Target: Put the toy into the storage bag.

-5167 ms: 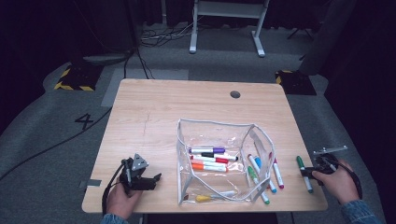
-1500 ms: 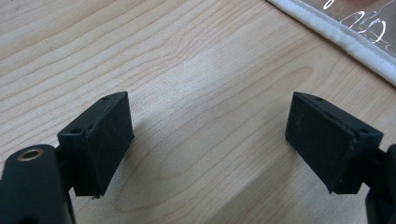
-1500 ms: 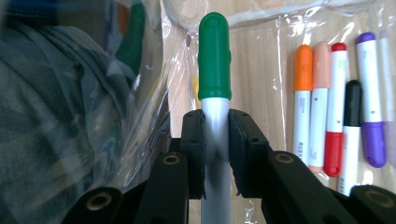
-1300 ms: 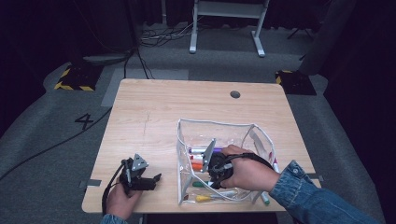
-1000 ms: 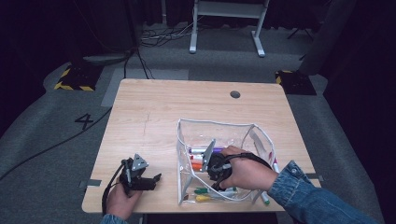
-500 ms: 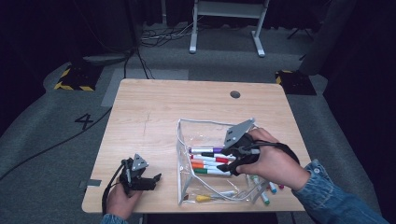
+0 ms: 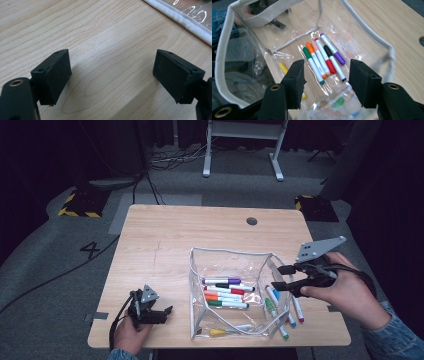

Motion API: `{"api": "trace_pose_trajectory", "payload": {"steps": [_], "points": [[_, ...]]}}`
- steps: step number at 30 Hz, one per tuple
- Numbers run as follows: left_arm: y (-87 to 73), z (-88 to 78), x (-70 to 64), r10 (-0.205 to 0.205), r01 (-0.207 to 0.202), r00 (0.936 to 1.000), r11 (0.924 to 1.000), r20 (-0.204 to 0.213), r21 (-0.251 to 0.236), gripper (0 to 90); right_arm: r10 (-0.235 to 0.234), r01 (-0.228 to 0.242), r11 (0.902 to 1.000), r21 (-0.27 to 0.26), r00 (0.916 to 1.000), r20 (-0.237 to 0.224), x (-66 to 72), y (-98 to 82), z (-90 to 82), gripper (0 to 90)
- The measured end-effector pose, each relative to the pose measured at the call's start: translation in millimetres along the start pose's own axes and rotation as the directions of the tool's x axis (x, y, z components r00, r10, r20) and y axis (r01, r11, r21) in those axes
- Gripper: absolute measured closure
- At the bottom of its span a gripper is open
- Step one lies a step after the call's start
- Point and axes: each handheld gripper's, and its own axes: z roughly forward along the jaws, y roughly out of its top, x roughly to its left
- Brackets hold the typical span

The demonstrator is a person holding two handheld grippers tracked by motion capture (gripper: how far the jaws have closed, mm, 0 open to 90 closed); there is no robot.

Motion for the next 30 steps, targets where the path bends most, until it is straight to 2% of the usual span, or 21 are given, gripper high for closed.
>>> {"api": "trace_pose_trajectory", "payload": {"steps": [5, 8, 12, 15, 18, 19, 23, 26, 30], "points": [[0.1, 0.1, 0.0, -0.001, 0.001, 1.0000, 1.0000, 0.000, 0.000, 15.1, 0.094, -0.093, 0.9955, -0.015, 0.9946, 0.045, -18.9, -28.1, -16.0, 50.0], [0.1, 0.1, 0.0, -0.001, 0.001, 1.0000, 1.0000, -0.001, 0.000, 15.2, 0.152, -0.151, 0.9882, -0.023, 0.9854, 0.076, -31.5, -46.0, -20.1, 51.1], [0.2, 0.2, 0.0, -0.001, 0.001, 1.0000, 1.0000, -0.001, 0.000, 15.1, 0.219, -0.218, 0.9757, -0.018, 0.9701, 0.105, -48.4, -69.4, -15.3, 51.6], [0.2, 0.1, 0.0, -0.001, 0.001, 1.0000, 1.0000, -0.001, 0.001, 15.1, 0.261, -0.262, 0.9650, -0.013, 0.9554, 0.138, -60.6, -88.8, -6.4, 52.1], [0.2, 0.2, 0.0, -0.002, 0.002, 1.0000, 1.0000, -0.001, 0.000, 15.1, 0.304, -0.306, 0.9519, -0.007, 0.9414, 0.146, -68.8, -106.2, 3.2, 53.0], [0.1, 0.4, -0.2, -0.002, 0.002, 1.0000, 1.0000, -0.002, -0.003, 15.1, 0.322, -0.326, 0.9453, 0.000, 0.9343, 0.152, -71.8, -113.9, 8.8, 53.2], [0.1, 0.4, -0.1, -0.002, 0.002, 1.0000, 1.0000, -0.003, -0.003, 15.2, 0.359, -0.369, 0.9290, 0.030, 0.9186, 0.164, -80.7, -134.8, 27.4, 53.9], [0.1, 0.4, -0.2, -0.003, 0.003, 1.0000, 1.0000, -0.001, -0.002, 15.1, 0.377, -0.392, 0.9175, 0.065, 0.9097, 0.175, -85.7, -148.6, 44.6, 54.2], [0.2, 0.4, -0.1, -0.004, 0.004, 1.0000, 1.0000, -0.002, -0.002, 15.1, 0.373, -0.397, 0.9119, 0.105, 0.9080, 0.191, -88.9, -160.0, 64.2, 55.2]]}}
